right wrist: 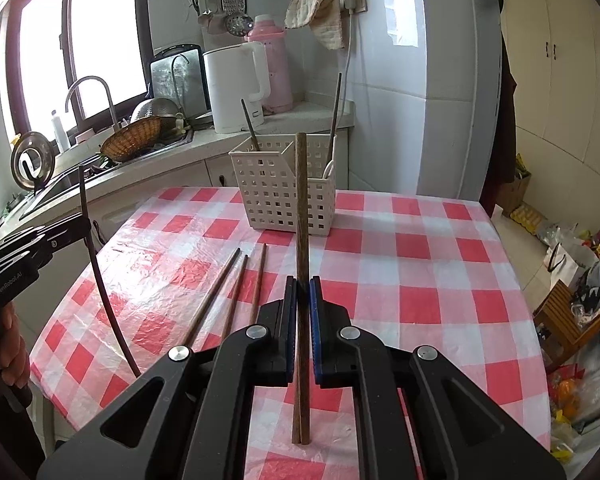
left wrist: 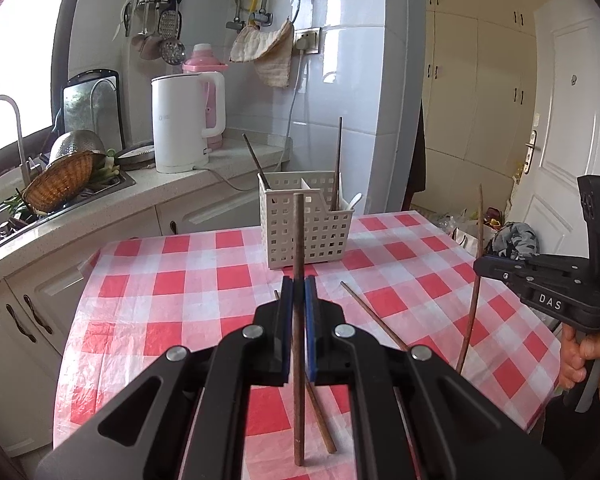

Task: Organize utensils
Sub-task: 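Lift both chopsticks upright and carry them over the white basket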

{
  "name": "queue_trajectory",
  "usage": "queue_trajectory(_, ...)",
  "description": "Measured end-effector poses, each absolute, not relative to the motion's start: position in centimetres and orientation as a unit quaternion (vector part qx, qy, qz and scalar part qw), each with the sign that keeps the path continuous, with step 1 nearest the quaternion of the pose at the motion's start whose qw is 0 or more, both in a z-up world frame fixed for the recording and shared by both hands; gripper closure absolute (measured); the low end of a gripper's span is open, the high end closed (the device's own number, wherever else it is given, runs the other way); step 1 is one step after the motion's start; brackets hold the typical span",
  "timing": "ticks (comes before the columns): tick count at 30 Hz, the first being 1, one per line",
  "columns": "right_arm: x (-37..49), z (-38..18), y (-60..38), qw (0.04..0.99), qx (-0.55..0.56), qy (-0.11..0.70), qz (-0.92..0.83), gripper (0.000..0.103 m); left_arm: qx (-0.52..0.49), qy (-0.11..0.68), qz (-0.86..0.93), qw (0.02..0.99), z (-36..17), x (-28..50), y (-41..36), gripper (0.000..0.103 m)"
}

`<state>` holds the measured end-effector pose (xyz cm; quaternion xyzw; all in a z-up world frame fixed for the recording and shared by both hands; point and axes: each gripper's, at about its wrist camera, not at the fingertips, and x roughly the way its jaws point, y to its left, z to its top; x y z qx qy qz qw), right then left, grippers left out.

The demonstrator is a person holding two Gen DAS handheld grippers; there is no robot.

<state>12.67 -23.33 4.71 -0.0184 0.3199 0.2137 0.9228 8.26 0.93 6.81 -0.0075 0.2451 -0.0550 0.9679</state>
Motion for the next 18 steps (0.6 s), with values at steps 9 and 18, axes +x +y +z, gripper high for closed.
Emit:
queue_trajectory(9,13.5,7.3,-23.1,0.929,-0.015,0.298,0.220,0.096,-0.018,0.229,-0.073,0.971,9.1,9.7,0.9,0.097)
queue_trajectory(18,18.9,11.0,-20.7,0.931,-0.017,0.289,0.222,0.096,-0.031,0.226,-0.090,0.969,13.4,15.3,1.2,0.097)
